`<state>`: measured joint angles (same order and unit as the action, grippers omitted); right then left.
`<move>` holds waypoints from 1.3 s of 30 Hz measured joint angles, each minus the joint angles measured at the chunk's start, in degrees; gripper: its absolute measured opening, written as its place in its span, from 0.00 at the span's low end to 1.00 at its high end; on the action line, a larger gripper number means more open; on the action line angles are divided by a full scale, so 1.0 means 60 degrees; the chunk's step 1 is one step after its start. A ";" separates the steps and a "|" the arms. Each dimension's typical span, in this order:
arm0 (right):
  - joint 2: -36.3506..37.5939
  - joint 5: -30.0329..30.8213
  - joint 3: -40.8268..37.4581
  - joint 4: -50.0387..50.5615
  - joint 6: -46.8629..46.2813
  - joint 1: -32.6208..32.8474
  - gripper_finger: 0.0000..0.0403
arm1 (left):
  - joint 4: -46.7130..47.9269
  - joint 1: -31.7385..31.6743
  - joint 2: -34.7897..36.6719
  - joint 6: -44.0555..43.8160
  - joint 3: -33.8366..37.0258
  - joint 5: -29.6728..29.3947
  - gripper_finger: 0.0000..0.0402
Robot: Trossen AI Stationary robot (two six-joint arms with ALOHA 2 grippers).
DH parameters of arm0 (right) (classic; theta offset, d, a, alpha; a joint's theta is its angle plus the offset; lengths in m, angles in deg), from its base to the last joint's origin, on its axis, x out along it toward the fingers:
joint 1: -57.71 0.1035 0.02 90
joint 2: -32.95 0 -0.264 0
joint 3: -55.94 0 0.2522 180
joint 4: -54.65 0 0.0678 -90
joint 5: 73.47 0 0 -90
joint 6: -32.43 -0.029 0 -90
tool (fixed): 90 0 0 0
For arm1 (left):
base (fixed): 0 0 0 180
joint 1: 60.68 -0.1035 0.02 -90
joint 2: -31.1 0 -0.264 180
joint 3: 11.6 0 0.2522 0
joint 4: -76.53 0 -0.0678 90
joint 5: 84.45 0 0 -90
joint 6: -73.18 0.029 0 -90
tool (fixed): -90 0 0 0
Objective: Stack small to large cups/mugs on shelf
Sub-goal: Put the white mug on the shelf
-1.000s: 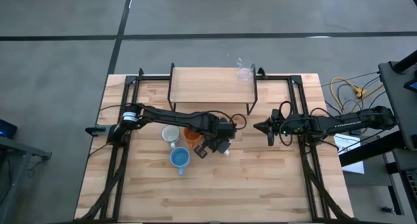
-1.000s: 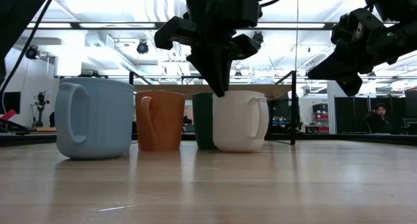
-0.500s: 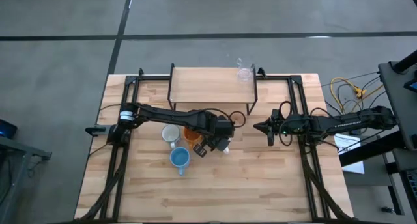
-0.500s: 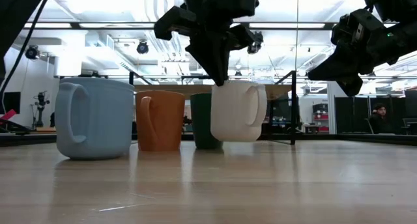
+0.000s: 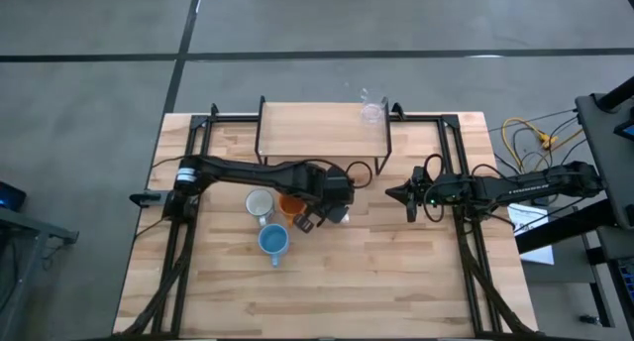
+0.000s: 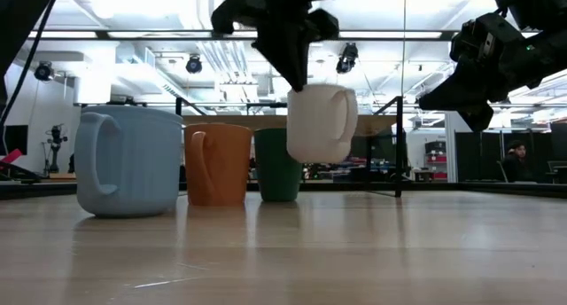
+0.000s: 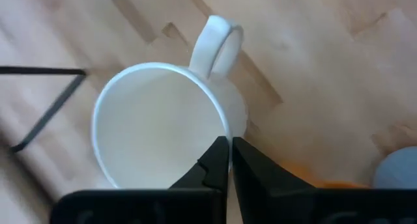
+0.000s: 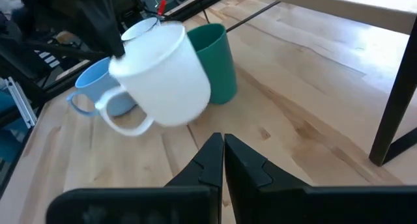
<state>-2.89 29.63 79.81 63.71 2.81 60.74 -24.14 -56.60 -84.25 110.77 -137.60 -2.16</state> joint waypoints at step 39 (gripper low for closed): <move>-0.0062 -0.0015 -0.0007 0.0042 -0.0056 -0.0002 0.02 | 0.2457 -0.1178 0.1212 -0.0734 -0.2533 -0.1608 0.00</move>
<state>-3.26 29.55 79.77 63.96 2.47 60.73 -9.40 -63.67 -76.97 106.36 -152.79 -11.81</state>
